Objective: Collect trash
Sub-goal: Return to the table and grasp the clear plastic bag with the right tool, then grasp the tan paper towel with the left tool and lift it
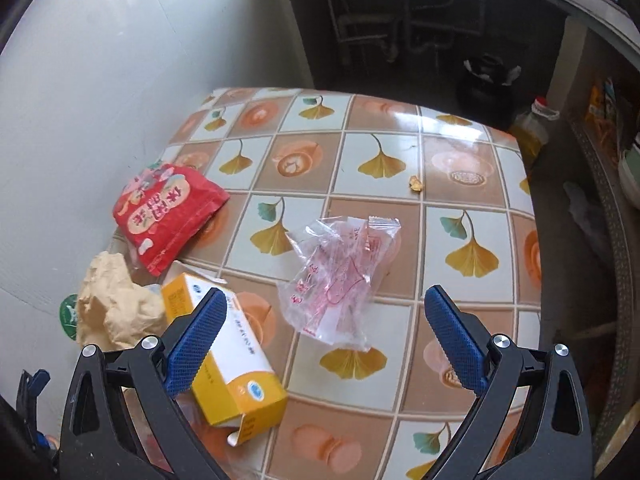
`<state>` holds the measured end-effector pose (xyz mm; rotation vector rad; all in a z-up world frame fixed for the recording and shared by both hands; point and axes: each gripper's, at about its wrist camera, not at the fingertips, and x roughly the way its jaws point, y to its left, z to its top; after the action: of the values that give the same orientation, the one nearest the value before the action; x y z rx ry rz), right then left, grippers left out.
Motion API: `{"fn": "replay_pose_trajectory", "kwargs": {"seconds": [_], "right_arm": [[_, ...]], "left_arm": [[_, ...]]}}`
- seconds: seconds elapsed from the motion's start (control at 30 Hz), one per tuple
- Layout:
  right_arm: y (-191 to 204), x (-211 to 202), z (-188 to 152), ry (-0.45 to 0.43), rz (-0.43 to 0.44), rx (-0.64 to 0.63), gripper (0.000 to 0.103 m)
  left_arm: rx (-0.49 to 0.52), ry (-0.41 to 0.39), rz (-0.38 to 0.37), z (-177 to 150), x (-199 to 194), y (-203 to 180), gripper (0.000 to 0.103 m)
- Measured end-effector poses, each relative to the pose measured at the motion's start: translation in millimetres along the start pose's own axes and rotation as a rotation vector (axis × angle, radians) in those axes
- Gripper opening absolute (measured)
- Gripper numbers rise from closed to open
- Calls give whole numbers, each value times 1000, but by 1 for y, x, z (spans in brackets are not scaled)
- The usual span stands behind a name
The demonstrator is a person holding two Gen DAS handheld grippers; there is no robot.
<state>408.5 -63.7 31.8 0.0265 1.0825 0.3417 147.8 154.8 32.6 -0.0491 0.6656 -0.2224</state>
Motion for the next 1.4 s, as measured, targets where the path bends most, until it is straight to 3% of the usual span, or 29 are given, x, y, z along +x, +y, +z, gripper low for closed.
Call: {"fn": "replay_pose_trajectory", "kwargs": {"seconds": [0.23,0.47,0.53,0.6,0.63,0.8,0.87,1.23,1.4], "right_arm": [[6,56,15,126,-42,-33,95],[12,83,19,179,-86,-66,95],[11,86,17,183,-99,-67,87],[9,90,15,198,-103,-55,71],[7,91,13,202,-101,-46,70],[-4,78,2,163,-110,-25,44],[-9,73,-5,155,-98,-10,39],[-37,33,-76,86,-27,70,36],[-46,17,-100,63,26,101,36]], "left_arm": [[5,-21,3,-23,6,0,96],[-48,-12,-16,-34,12,11,90],[-51,-14,-8,-36,12,13,89],[-48,-16,-4,-38,11,15,88],[-44,-15,-1,-38,12,15,88],[4,-8,6,-40,14,9,88],[28,-12,20,-40,15,4,88],[4,-48,109,-3,37,5,88],[-25,1,70,16,64,6,88]]}}
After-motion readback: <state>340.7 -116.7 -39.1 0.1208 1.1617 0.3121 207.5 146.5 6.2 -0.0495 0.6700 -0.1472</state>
